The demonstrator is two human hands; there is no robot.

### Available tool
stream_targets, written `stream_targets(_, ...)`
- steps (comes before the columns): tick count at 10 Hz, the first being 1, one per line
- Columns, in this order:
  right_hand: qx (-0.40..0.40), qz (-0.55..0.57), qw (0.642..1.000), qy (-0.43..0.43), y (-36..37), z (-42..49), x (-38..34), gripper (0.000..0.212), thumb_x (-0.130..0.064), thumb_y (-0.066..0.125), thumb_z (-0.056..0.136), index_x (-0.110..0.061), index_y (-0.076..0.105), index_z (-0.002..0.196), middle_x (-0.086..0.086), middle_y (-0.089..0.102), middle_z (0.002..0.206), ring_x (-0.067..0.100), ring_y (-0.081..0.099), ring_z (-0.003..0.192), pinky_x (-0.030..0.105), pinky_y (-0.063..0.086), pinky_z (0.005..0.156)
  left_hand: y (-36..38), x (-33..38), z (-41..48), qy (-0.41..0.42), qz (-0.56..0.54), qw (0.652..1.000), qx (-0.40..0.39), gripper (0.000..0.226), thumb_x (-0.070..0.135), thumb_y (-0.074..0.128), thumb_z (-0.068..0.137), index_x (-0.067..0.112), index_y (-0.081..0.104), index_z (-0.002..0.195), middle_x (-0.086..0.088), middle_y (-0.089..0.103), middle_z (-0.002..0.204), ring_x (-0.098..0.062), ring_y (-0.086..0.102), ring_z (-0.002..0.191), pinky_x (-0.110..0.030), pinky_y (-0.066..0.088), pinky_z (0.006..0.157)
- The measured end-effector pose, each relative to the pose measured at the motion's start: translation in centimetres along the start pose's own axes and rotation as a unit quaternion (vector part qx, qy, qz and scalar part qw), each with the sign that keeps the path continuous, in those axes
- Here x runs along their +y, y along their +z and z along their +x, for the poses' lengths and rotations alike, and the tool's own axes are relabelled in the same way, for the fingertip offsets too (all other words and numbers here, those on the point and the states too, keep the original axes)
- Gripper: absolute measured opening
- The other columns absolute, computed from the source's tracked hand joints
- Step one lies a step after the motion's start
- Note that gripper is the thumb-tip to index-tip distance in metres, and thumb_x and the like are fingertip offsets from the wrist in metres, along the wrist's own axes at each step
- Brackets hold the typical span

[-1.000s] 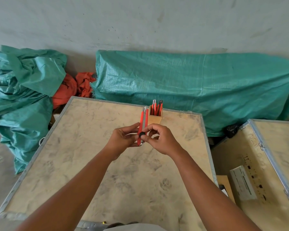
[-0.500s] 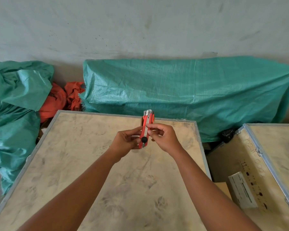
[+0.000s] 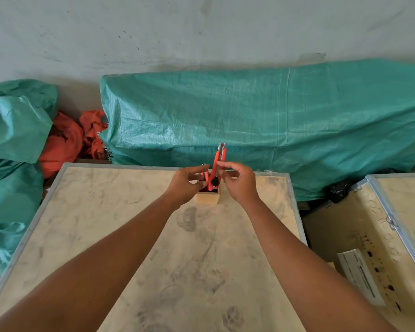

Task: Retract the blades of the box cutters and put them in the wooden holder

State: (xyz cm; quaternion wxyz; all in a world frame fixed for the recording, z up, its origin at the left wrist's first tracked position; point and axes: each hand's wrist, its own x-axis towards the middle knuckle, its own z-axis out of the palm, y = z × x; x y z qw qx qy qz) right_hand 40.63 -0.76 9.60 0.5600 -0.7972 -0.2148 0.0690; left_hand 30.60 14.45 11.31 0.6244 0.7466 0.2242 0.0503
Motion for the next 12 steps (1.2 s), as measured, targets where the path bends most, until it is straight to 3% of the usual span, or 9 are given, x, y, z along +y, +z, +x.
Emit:
stream_targets(1, 0.024, -0.04, 0.999, -0.02, 1.0, 0.3, 2.1, 0.024, -0.006, 0.074, 0.088, -0.02, 0.079, 0.107, 0.0, 0.076, 0.104, 0.013, 0.072, 0.087, 0.024, 0.058, 0.078, 0.0, -1.4, 1.1, -0.017, 0.036, 0.998, 0.043, 0.052, 0.009, 0.081, 0.077, 0.03, 0.068, 0.123, 0.007, 0.067, 0.127, -0.017, 0.058, 0.119, -0.037, 0.05, 0.095)
stream_targets(2, 0.031, -0.077, 0.996, -0.034, 2.1, 0.4, 3.9, 0.025, -0.004, 0.072, 0.088, -0.019, 0.08, 0.106, 0.0, 0.076, 0.101, 0.014, 0.071, 0.085, 0.029, 0.06, 0.078, 0.2, -2.8, 2.1, -0.041, 0.049, 0.997, 0.041, 0.072, 0.012, 0.085, 0.073, 0.03, 0.055, 0.136, 0.003, 0.054, 0.142, -0.023, 0.045, 0.133, -0.045, 0.046, 0.102)
stream_targets(4, 0.015, -0.121, 0.991, -0.05, 3.4, 0.2, 6.0, 0.029, -0.001, 0.072, 0.087, -0.017, 0.079, 0.11, 0.002, 0.075, 0.099, 0.015, 0.068, 0.09, 0.039, 0.061, 0.077, 1.2, -4.0, 3.4, -0.085, 0.074, 0.994, -0.016, 0.103, 0.005, 0.083, 0.074, 0.024, 0.023, 0.155, -0.007, 0.031, 0.161, -0.029, 0.031, 0.146, -0.049, 0.035, 0.114)
stream_targets(5, 0.002, -0.13, 0.991, -0.033, 3.4, 0.0, 6.6, 0.034, -0.002, 0.074, 0.086, -0.019, 0.077, 0.115, 0.002, 0.074, 0.107, 0.01, 0.064, 0.098, 0.038, 0.059, 0.086, 1.4, -4.9, 4.1, -0.111, 0.08, 0.99, -0.032, 0.105, 0.002, 0.083, 0.073, 0.021, 0.022, 0.156, -0.009, 0.037, 0.157, -0.031, 0.038, 0.143, -0.045, 0.037, 0.113)
stream_targets(6, 0.002, -0.117, 0.993, -0.019, 3.4, -0.4, 6.9, 0.035, 0.0, 0.075, 0.085, -0.015, 0.076, 0.116, 0.006, 0.072, 0.117, 0.005, 0.059, 0.106, 0.039, 0.057, 0.097, 1.8, -6.2, 4.6, -0.109, 0.093, 0.988, -0.055, 0.102, 0.002, 0.081, 0.069, 0.022, 0.028, 0.154, -0.008, 0.059, 0.14, -0.032, 0.055, 0.13, -0.038, 0.045, 0.106)
stream_targets(7, 0.007, -0.11, 0.994, -0.011, 3.6, -0.7, 6.8, 0.034, 0.0, 0.074, 0.085, -0.013, 0.076, 0.116, 0.008, 0.071, 0.122, 0.009, 0.061, 0.111, 0.039, 0.056, 0.101, 1.9, -6.9, 4.8, -0.109, 0.093, 0.989, -0.046, 0.101, 0.007, 0.081, 0.068, 0.026, 0.03, 0.153, -0.006, 0.065, 0.132, -0.029, 0.061, 0.122, -0.043, 0.052, 0.102)
stream_targets(9, 0.01, -0.097, 0.995, 0.001, 3.5, -0.8, 6.1, 0.034, 0.0, 0.075, 0.084, -0.014, 0.077, 0.115, 0.006, 0.073, 0.121, 0.005, 0.06, 0.11, 0.037, 0.055, 0.103, 1.8, -6.6, 4.8, -0.107, 0.088, 0.989, -0.048, 0.101, 0.009, 0.084, 0.065, 0.023, 0.034, 0.152, -0.004, 0.059, 0.141, -0.028, 0.057, 0.127, -0.038, 0.049, 0.103)
stream_targets(10, 0.007, -0.1, 0.995, 0.015, 3.2, -1.0, 5.7, 0.033, -0.002, 0.076, 0.084, -0.015, 0.077, 0.113, 0.004, 0.074, 0.119, 0.014, 0.066, 0.112, 0.039, 0.053, 0.104, 1.8, -6.2, 4.5, -0.11, 0.083, 0.99, -0.033, 0.106, 0.019, 0.085, 0.058, 0.022, 0.035, 0.151, -0.002, 0.054, 0.147, -0.031, 0.057, 0.127, -0.044, 0.048, 0.106)
stream_targets(12, 0.028, -0.065, 0.997, 0.01, 1.3, -1.6, 2.6, 0.035, -0.005, 0.077, 0.084, -0.02, 0.076, 0.115, 0.007, 0.072, 0.123, 0.021, 0.066, 0.118, 0.044, 0.053, 0.103, 1.3, -2.0, 1.7, -0.089, 0.068, 0.994, 0.008, 0.093, 0.011, 0.084, 0.075, 0.019, 0.033, 0.152, -0.01, 0.038, 0.157, -0.036, 0.044, 0.139, -0.054, 0.041, 0.111)
